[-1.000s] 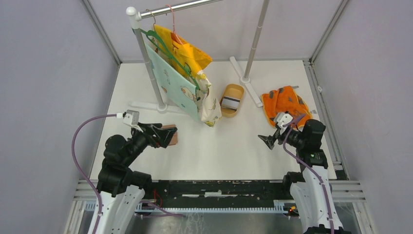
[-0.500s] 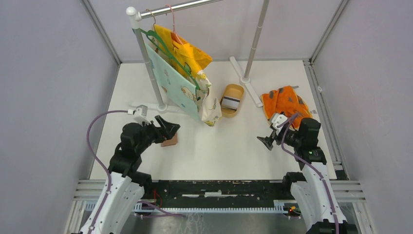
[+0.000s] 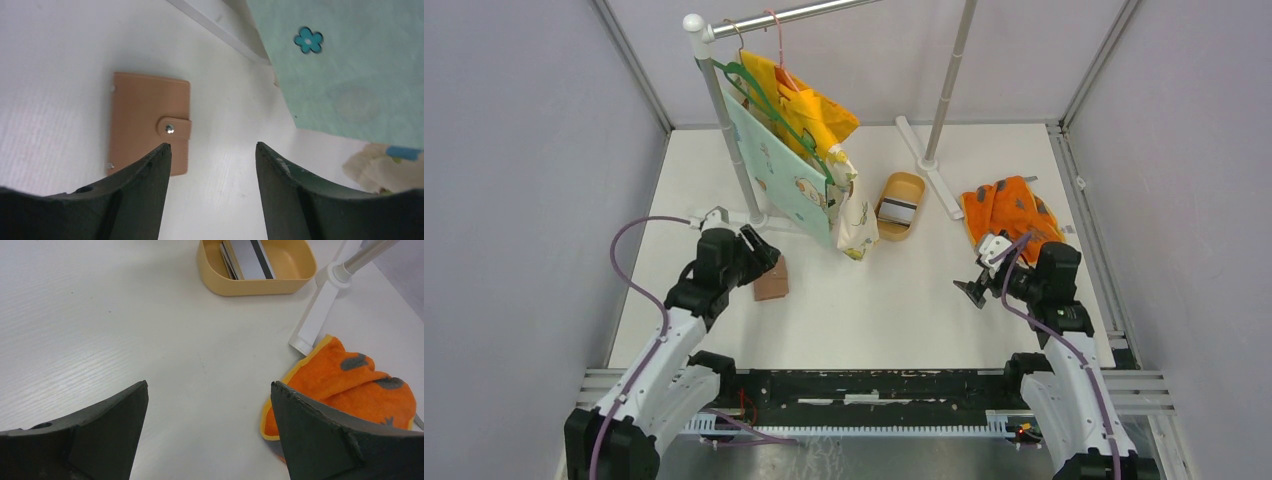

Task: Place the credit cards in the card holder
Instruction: Pick up the card holder from the center of the board.

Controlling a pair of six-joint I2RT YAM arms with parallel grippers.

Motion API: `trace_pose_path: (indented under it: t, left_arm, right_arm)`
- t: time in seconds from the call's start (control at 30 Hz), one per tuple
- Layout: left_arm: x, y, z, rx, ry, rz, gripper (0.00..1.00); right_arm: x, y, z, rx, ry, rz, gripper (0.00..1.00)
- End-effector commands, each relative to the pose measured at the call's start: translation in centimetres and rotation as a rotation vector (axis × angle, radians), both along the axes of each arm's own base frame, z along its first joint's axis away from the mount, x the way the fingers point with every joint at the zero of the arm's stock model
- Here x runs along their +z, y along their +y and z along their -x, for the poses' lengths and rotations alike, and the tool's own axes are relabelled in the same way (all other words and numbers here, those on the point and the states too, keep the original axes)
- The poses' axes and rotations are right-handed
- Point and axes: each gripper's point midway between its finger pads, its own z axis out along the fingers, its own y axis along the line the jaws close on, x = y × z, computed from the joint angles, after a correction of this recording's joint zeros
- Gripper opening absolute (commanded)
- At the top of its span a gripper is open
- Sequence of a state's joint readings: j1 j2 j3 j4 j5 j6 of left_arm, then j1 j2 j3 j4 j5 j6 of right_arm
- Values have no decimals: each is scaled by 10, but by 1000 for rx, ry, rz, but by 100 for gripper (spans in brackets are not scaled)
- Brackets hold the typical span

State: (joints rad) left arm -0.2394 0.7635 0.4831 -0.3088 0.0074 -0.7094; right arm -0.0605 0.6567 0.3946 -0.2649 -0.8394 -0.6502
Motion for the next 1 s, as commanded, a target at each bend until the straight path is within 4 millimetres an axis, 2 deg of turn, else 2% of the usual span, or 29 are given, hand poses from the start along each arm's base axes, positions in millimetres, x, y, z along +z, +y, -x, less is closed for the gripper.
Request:
trace_pose_path:
  t: [0.0, 0.2, 0.7, 0.97]
  left_arm:
    - [11, 37, -18, 239, 69, -131, 68]
    - [-21, 42, -13, 266, 239, -239, 66]
    - [-73, 34, -12, 178, 314, -275, 72]
    - [-81, 38, -5, 181, 321, -290, 73]
  right_arm:
    - [6, -1, -3, -1, -49, 18, 98]
    - [6, -3, -4, -14, -60, 26, 98]
    - [6, -1, -3, -3, -66, 26, 98]
    - [3, 3, -2, 16, -67, 45, 98]
